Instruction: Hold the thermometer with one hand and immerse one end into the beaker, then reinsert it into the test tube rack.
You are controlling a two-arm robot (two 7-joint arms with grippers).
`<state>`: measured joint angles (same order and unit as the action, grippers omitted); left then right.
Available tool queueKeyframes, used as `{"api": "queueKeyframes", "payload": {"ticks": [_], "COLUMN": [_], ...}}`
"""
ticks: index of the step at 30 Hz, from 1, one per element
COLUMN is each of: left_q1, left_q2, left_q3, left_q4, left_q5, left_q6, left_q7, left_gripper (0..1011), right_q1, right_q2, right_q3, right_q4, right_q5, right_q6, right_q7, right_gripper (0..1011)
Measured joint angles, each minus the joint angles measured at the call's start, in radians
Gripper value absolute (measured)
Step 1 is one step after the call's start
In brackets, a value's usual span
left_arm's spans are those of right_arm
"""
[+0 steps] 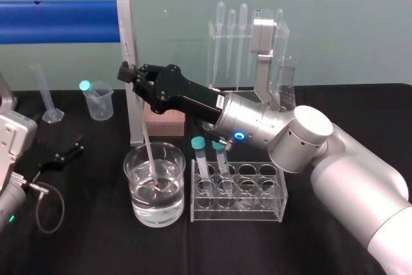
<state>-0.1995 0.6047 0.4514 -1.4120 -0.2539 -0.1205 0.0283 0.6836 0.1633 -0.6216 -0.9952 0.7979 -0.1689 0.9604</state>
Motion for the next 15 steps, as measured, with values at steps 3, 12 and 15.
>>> {"api": "queueKeyframes", "payload": {"ticks": [3, 12, 15], "left_q1": [0.0, 0.0, 0.0], "left_q2": [0.0, 0.0, 0.0], "left_q3": [0.0, 0.0, 0.0], "left_q4": [0.0, 0.0, 0.0], "left_q5": [0.0, 0.0, 0.0], "left_q6": [0.0, 0.0, 0.0], "left_q7": [0.0, 0.0, 0.0], "left_gripper": [1008, 1008, 1008], "right_q1": [0.0, 0.0, 0.0], "right_q2": [0.0, 0.0, 0.0], "right_q3": [0.0, 0.0, 0.0], "right_q4": [0.0, 0.0, 0.0], "right_q5": [0.0, 0.0, 0.0], "right_q6": [0.0, 0.0, 0.0], "right_q7": [0.0, 0.0, 0.0], "right_gripper": [56, 56, 57]}}
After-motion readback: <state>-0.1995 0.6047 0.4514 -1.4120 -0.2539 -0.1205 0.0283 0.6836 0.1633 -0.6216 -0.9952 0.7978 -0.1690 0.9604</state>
